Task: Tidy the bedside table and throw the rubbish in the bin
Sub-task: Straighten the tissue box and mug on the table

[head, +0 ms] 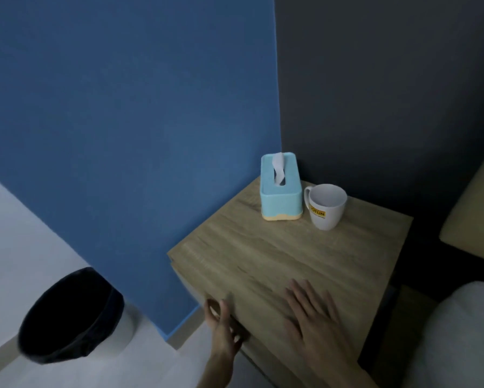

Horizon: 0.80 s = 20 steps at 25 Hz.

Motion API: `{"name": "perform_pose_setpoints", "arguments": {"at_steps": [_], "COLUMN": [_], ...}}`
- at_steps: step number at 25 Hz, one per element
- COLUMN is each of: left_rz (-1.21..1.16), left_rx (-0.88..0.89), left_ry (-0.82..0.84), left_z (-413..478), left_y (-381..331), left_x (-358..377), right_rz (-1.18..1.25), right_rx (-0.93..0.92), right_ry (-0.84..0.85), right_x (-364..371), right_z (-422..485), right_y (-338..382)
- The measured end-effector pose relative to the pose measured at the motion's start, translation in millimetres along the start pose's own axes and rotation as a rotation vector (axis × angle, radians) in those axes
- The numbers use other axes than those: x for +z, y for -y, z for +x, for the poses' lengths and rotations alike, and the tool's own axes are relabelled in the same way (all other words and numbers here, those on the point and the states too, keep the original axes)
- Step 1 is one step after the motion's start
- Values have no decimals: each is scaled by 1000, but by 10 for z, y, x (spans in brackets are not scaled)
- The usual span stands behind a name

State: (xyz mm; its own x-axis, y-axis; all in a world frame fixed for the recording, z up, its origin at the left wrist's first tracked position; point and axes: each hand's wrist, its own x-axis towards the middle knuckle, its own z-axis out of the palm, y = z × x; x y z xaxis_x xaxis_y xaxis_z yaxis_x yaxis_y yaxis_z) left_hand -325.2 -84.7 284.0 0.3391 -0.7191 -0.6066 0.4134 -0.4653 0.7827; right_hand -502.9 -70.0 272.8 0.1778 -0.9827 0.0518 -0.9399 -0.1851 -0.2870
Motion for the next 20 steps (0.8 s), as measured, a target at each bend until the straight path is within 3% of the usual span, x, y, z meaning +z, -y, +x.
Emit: {"name": "perform_pose_setpoints", "arguments": {"at_steps": [4,8,11,13,16,20], "left_rz": [-72,150,218,415,670,813], "left_rx": [-47,-45,128,396,795,939], "left_ry": [-40,-106,-219,-272,-38,233], "left_z": [282,558,856,935,470,487], "left_y": [68,-38,53,4,-604,-1039], "left_x": [74,74,50,166,756,1530], "right_rz": [34,142,353,536,739,849], "right_rx": [-28,123,359,489,587,561], "right_ry": [-48,-168,-229,-264,-349,-409], "right_x": [43,-83,-203,-313,-471,-507], "right_z": [41,239,555,778,1064,1431], "right_y": [-49,-194,-448,-550,-641,-754]}}
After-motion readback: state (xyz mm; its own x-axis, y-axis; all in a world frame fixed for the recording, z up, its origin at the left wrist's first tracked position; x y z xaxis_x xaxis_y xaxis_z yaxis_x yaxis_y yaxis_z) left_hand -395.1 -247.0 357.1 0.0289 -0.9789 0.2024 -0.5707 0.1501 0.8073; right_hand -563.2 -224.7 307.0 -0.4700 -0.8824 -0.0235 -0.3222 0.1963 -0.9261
